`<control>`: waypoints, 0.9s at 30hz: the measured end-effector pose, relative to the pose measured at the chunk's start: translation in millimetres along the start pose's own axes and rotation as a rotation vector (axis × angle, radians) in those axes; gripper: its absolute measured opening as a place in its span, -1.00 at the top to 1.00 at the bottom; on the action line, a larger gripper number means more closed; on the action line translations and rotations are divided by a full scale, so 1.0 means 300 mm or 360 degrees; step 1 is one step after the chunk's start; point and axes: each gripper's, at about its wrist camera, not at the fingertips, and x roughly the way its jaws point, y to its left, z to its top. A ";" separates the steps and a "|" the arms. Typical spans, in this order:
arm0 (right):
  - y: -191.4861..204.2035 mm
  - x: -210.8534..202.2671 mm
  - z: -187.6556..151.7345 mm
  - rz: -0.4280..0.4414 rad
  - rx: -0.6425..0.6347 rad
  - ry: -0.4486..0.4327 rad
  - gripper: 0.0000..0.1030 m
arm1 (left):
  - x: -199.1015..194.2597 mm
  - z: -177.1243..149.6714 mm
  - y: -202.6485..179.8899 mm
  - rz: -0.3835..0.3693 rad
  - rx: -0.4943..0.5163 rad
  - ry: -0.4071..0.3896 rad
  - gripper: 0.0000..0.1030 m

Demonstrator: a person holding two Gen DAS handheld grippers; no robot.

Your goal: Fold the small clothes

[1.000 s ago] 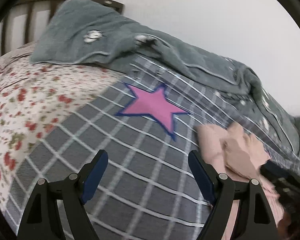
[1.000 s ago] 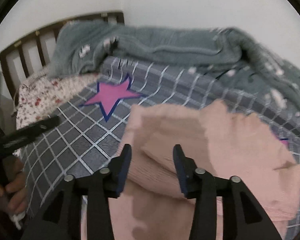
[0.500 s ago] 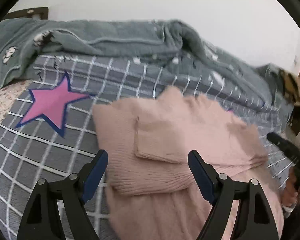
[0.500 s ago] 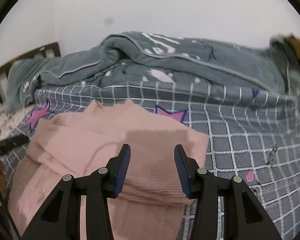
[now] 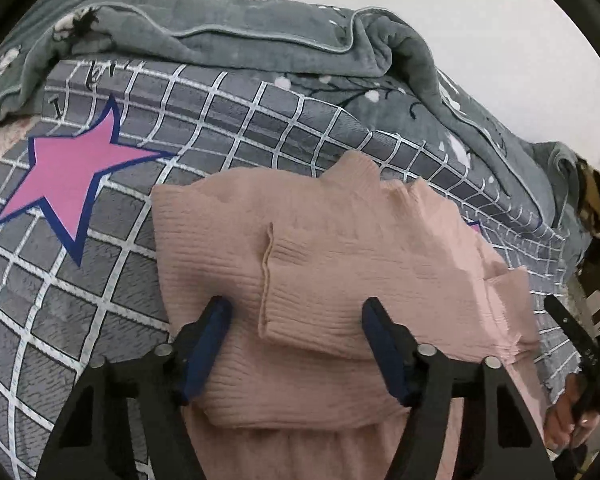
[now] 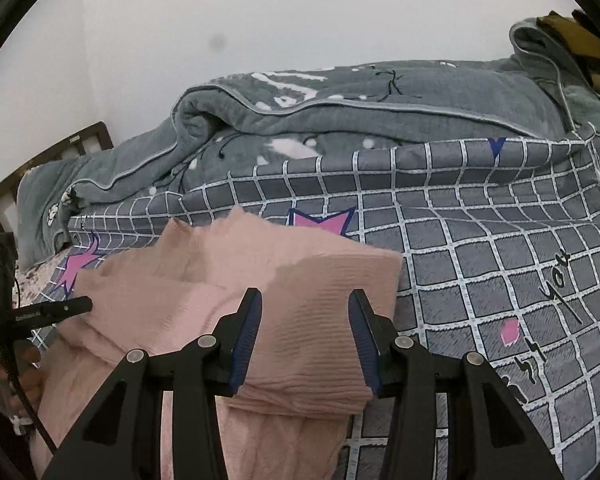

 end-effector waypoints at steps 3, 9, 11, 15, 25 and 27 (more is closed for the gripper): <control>0.008 -0.018 0.001 -0.0003 -0.0008 -0.0033 0.13 | -0.016 -0.008 -0.014 -0.0026 0.0038 -0.0019 0.03; 0.033 -0.032 -0.004 -0.0011 -0.0060 -0.0065 0.13 | -0.019 -0.022 -0.028 -0.0048 0.0061 0.0008 0.65; 0.035 -0.035 -0.004 -0.0005 -0.0059 -0.0068 0.13 | -0.011 -0.023 -0.025 -0.0055 0.0037 0.0015 0.67; 0.039 -0.039 -0.006 0.0003 -0.0064 -0.0075 0.13 | 0.003 -0.010 -0.024 -0.0037 -0.0004 -0.0003 0.67; 0.037 -0.015 -0.014 0.0018 -0.0063 -0.0025 0.13 | -0.051 0.003 -0.002 -0.0085 -0.0093 -0.0158 0.88; 0.034 -0.020 -0.013 0.0017 -0.0055 -0.0034 0.13 | -0.094 -0.001 -0.006 -0.0113 -0.0082 -0.0221 0.88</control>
